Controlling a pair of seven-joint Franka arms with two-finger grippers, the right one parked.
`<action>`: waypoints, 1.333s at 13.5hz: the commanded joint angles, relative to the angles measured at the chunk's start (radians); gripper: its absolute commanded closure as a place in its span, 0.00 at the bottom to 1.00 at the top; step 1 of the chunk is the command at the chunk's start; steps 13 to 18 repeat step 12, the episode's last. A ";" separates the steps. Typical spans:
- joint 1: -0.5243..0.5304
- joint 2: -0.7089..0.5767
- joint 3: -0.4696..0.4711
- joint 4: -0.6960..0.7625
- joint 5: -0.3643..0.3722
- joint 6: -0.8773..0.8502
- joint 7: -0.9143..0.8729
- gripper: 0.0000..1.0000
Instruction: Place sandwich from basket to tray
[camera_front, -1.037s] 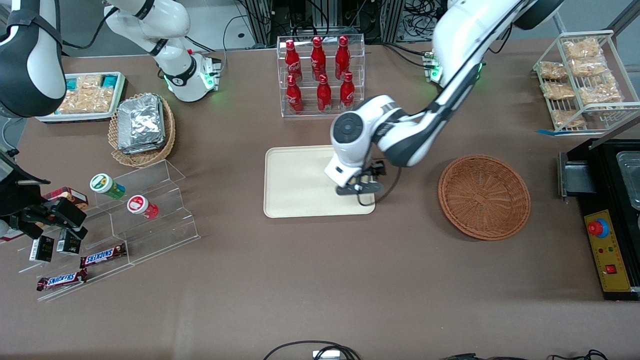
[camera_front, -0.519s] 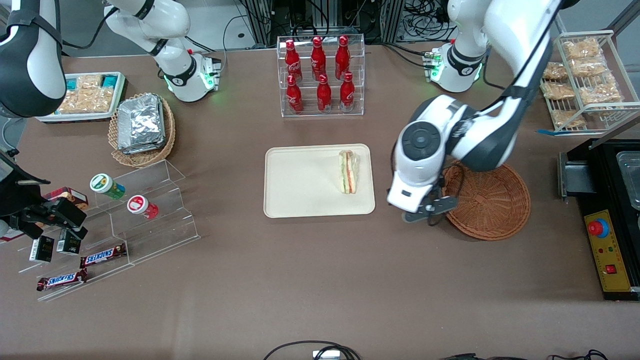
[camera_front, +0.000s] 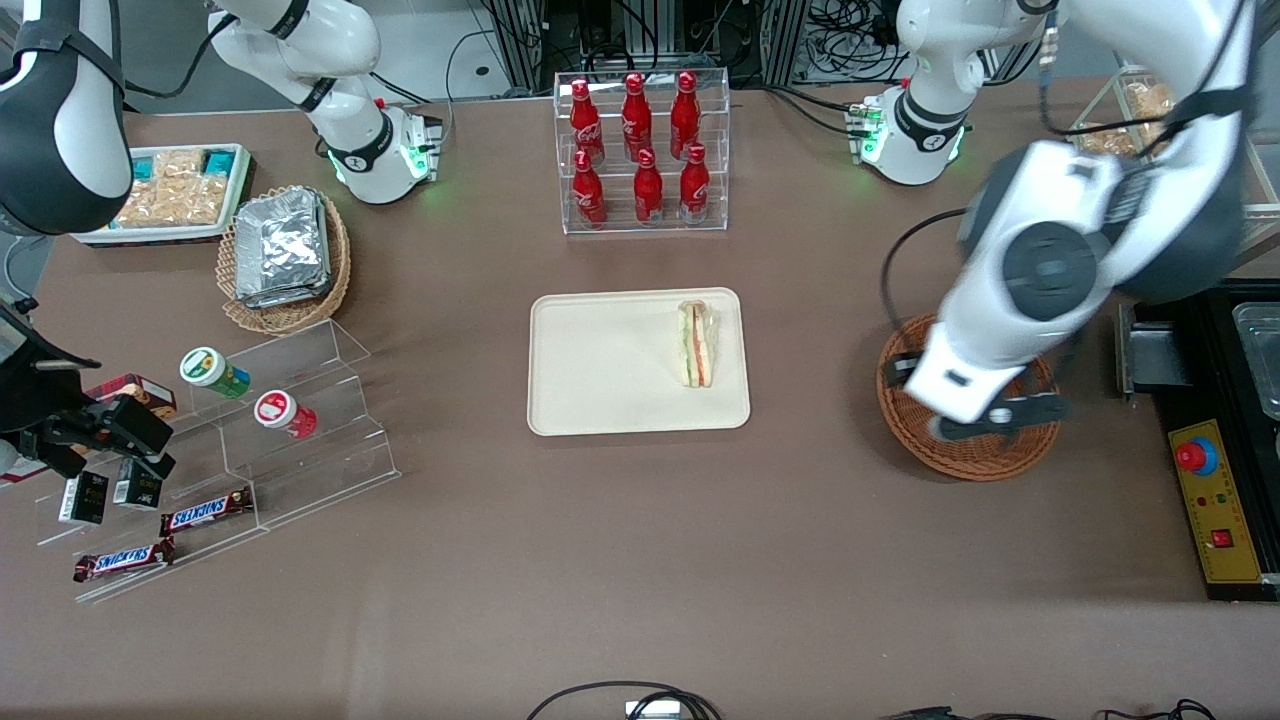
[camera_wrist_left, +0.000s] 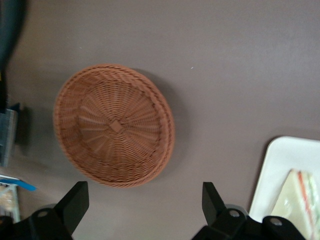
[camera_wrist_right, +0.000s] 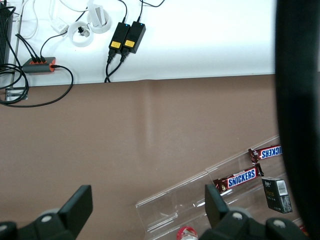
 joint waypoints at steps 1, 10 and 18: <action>0.000 -0.109 0.105 -0.014 -0.085 -0.052 0.181 0.00; -0.060 -0.273 0.343 -0.010 -0.191 -0.160 0.643 0.00; -0.062 -0.278 0.343 -0.010 -0.192 -0.161 0.640 0.00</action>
